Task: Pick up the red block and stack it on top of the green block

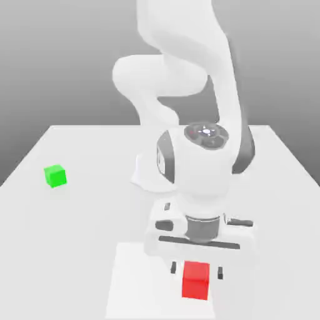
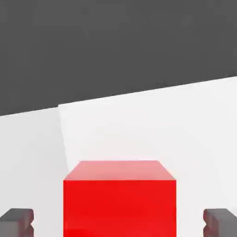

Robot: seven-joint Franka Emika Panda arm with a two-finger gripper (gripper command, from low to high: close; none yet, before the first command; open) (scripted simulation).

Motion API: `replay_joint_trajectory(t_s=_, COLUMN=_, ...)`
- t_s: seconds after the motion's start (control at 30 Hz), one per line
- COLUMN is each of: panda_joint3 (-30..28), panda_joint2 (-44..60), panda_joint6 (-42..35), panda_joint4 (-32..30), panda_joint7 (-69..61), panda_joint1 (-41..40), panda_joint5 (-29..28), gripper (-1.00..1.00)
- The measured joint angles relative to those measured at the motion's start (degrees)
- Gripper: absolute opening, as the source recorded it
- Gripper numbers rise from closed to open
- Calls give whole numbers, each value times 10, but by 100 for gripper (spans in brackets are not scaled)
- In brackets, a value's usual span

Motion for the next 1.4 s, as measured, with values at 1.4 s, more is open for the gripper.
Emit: replay_joint_trajectory(t_s=1.4, panda_joint3=-396, panda_joint2=-342, panda_joint6=-123, panda_joint4=-204, panda_joint7=96, panda_joint1=-617, panda_joint5=-94, gripper=-100)
